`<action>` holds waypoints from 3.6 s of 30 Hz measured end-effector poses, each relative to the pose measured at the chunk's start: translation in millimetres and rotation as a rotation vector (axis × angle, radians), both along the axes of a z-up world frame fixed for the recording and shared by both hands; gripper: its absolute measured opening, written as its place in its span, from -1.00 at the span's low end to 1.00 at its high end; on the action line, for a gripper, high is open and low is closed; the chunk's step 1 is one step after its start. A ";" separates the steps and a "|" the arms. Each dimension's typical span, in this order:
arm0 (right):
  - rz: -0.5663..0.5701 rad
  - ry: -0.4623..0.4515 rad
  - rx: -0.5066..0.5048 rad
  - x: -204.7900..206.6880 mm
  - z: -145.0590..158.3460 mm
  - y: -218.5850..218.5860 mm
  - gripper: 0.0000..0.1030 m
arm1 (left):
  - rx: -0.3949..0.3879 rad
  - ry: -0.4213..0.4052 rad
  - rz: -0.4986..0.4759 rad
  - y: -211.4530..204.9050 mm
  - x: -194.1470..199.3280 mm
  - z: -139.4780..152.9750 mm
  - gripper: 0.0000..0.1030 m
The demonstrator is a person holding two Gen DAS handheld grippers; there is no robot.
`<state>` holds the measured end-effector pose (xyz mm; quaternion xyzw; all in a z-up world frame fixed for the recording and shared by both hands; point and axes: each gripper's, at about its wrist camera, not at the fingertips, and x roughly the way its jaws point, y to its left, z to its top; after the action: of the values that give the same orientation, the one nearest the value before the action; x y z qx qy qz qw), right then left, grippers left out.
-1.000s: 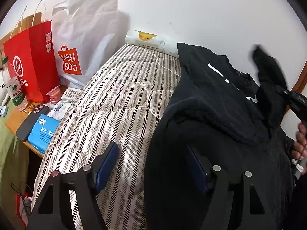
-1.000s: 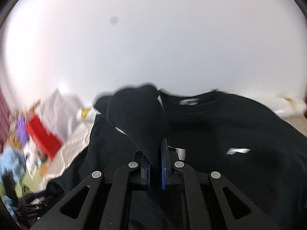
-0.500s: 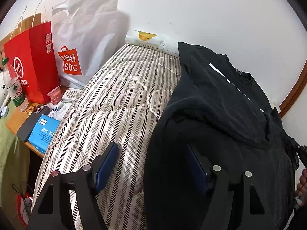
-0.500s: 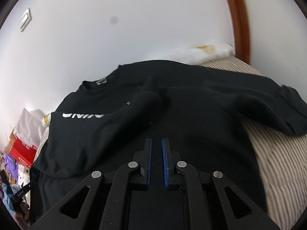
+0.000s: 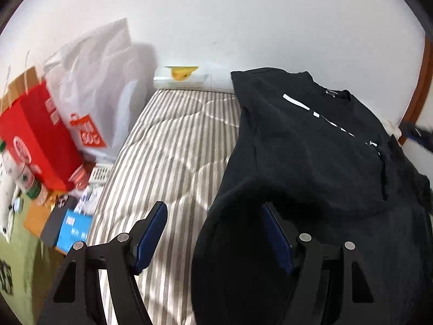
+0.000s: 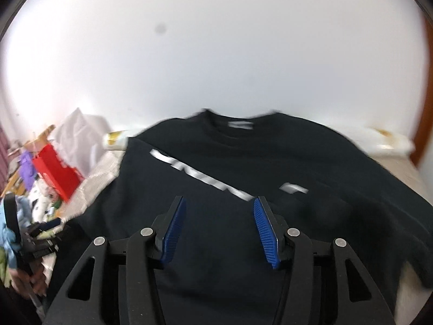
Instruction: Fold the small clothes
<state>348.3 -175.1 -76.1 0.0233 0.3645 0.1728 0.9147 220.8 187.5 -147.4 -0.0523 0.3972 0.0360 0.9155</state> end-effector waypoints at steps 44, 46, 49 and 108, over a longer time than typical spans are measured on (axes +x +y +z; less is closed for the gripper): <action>0.243 0.034 -0.018 155.0 -56.8 242.9 -0.41 | -0.118 0.005 0.114 32.2 9.0 -23.4 -0.53; 0.220 0.037 -0.062 142.5 -48.4 222.2 -0.37 | -0.111 0.000 0.119 32.5 7.4 -21.8 -0.43; 0.134 0.008 -0.145 119.7 -36.2 165.3 -0.35 | -0.106 -0.024 0.116 30.3 3.6 -17.6 -0.11; -0.391 0.110 0.101 -91.8 -46.1 -129.7 0.29 | -0.080 -0.038 0.017 -1.9 -5.1 -13.9 0.25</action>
<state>256.5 -304.8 -122.2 0.1489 0.3934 0.0087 0.9072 215.7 185.6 -161.3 -0.0929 0.3802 0.0270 0.9198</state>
